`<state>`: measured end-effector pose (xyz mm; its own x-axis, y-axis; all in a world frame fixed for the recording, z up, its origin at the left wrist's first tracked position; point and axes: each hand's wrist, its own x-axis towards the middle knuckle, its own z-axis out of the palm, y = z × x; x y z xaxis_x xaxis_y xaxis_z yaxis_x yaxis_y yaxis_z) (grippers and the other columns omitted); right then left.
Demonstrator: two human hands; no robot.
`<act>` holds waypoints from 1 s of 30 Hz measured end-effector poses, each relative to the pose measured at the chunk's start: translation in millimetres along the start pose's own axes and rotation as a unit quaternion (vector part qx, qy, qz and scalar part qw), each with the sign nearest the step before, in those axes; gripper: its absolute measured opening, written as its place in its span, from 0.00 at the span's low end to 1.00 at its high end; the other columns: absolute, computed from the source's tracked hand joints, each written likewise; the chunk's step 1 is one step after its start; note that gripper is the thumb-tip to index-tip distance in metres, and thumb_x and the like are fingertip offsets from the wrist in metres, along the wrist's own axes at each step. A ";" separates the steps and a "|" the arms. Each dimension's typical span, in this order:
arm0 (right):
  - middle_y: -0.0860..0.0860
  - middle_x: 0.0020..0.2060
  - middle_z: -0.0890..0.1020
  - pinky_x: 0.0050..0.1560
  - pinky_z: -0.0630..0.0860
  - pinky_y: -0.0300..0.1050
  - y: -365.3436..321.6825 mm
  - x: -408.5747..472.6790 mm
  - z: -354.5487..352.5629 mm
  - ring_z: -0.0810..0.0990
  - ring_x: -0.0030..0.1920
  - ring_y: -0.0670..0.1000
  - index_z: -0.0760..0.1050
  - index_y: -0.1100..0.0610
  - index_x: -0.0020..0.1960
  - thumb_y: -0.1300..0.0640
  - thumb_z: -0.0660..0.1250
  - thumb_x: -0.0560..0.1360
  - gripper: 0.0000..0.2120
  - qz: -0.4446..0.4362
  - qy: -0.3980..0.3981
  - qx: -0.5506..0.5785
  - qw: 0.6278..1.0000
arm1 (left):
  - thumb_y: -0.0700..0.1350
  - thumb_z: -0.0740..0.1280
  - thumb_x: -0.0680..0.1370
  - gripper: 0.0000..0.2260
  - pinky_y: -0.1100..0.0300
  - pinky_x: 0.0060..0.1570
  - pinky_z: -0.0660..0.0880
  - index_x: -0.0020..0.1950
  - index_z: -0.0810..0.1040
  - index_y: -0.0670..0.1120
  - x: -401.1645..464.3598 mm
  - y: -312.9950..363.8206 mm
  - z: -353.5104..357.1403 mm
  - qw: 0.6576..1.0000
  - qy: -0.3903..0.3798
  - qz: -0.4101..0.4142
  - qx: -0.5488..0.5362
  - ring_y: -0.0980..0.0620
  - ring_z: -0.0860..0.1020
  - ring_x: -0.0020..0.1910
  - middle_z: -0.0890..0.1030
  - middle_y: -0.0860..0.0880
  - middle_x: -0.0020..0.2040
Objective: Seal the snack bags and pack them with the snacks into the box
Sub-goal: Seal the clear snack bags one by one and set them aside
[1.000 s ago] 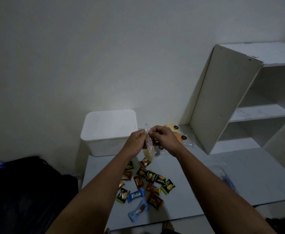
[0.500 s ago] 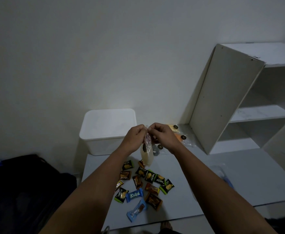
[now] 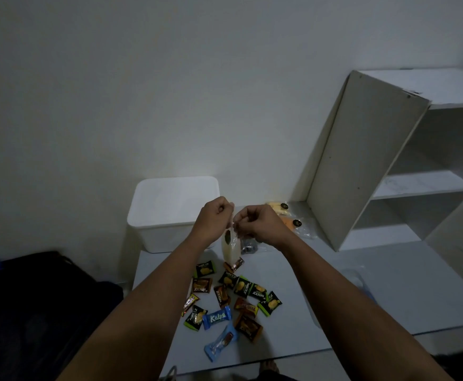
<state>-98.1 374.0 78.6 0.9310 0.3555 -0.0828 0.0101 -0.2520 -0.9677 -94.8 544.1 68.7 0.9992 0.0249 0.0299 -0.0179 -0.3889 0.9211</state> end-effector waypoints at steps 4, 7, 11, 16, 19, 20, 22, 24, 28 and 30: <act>0.59 0.39 0.85 0.46 0.84 0.54 5.8 5.1 -5.6 0.86 0.38 0.52 0.82 0.65 0.51 0.67 0.70 0.77 0.04 0.000 0.051 0.020 0.999 | 0.43 0.63 0.80 0.09 0.40 0.48 0.81 0.41 0.75 0.41 -3.5 0.0 4.0 0.999 -0.048 -0.023 0.001 0.47 0.80 0.34 0.80 0.46 0.32; 0.60 0.41 0.86 0.41 0.84 0.49 4.6 3.6 -7.2 0.87 0.39 0.52 0.81 0.65 0.53 0.68 0.70 0.77 0.06 0.015 0.041 0.028 0.999 | 0.43 0.60 0.81 0.10 0.39 0.47 0.81 0.43 0.76 0.40 -1.8 2.0 5.8 0.998 -0.056 -0.018 0.010 0.40 0.81 0.35 0.82 0.40 0.36; 0.61 0.42 0.85 0.33 0.81 0.42 2.8 1.2 -12.5 0.86 0.37 0.52 0.80 0.66 0.55 0.72 0.69 0.75 0.09 0.041 0.010 0.034 0.998 | 0.41 0.61 0.81 0.09 0.39 0.50 0.82 0.44 0.76 0.39 -1.2 5.1 6.9 0.999 -0.032 -0.032 -0.024 0.44 0.81 0.37 0.82 0.41 0.37; 0.64 0.43 0.85 0.44 0.86 0.50 6.9 5.3 -13.2 0.86 0.41 0.54 0.80 0.67 0.56 0.69 0.71 0.76 0.09 0.030 0.070 0.058 0.995 | 0.45 0.60 0.82 0.12 0.42 0.49 0.83 0.47 0.76 0.37 -5.1 4.4 15.7 0.995 -0.088 -0.045 0.023 0.42 0.84 0.41 0.84 0.40 0.39; 0.63 0.44 0.86 0.37 0.83 0.45 7.8 4.2 -18.0 0.86 0.39 0.53 0.80 0.67 0.55 0.70 0.71 0.75 0.09 0.071 0.029 0.041 0.996 | 0.45 0.58 0.84 0.13 0.47 0.47 0.84 0.48 0.74 0.36 -4.7 6.1 17.3 0.997 -0.059 -0.029 0.029 0.44 0.84 0.43 0.83 0.41 0.41; 0.62 0.43 0.86 0.37 0.83 0.44 8.4 3.8 -20.0 0.86 0.38 0.52 0.81 0.67 0.55 0.70 0.71 0.75 0.09 0.084 0.013 0.028 0.996 | 0.44 0.59 0.84 0.12 0.49 0.45 0.84 0.47 0.74 0.37 -3.3 5.1 17.6 0.998 -0.047 -0.027 0.025 0.45 0.84 0.42 0.83 0.42 0.40; 0.62 0.42 0.85 0.34 0.82 0.41 9.3 3.9 -23.1 0.86 0.36 0.52 0.80 0.70 0.55 0.71 0.71 0.75 0.09 0.087 0.017 0.019 0.996 | 0.44 0.61 0.83 0.10 0.52 0.43 0.83 0.45 0.75 0.40 -0.5 2.9 20.4 0.998 -0.041 -0.038 0.007 0.46 0.83 0.40 0.83 0.43 0.38; 0.64 0.42 0.84 0.32 0.80 0.40 11.7 6.3 -24.0 0.85 0.34 0.52 0.80 0.72 0.54 0.73 0.70 0.74 0.09 0.068 0.049 0.027 0.996 | 0.43 0.64 0.80 0.09 0.52 0.41 0.82 0.41 0.76 0.43 2.1 1.4 26.2 0.996 -0.056 -0.065 -0.008 0.47 0.82 0.37 0.83 0.44 0.36; 0.62 0.39 0.83 0.32 0.79 0.39 24.0 10.5 -27.7 0.83 0.32 0.50 0.81 0.70 0.52 0.71 0.70 0.75 0.07 0.062 0.065 0.005 0.996 | 0.43 0.64 0.81 0.07 0.52 0.44 0.82 0.43 0.76 0.43 5.9 -1.8 34.3 0.986 -0.123 -0.113 -0.013 0.49 0.83 0.39 0.84 0.44 0.38; 0.60 0.39 0.84 0.37 0.83 0.42 34.1 13.0 -32.9 0.84 0.34 0.51 0.82 0.68 0.53 0.69 0.70 0.76 0.06 0.074 0.075 -0.006 0.994 | 0.41 0.66 0.80 0.04 0.56 0.42 0.82 0.45 0.76 0.44 8.5 -3.1 36.5 0.979 -0.159 -0.128 -0.023 0.50 0.84 0.40 0.85 0.44 0.41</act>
<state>-73.6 340.4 52.3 0.9667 0.1749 -0.1870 -0.1278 -0.3033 -0.9443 -84.9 511.9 52.0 0.9316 -0.1738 -0.3193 0.2402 -0.3651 0.8995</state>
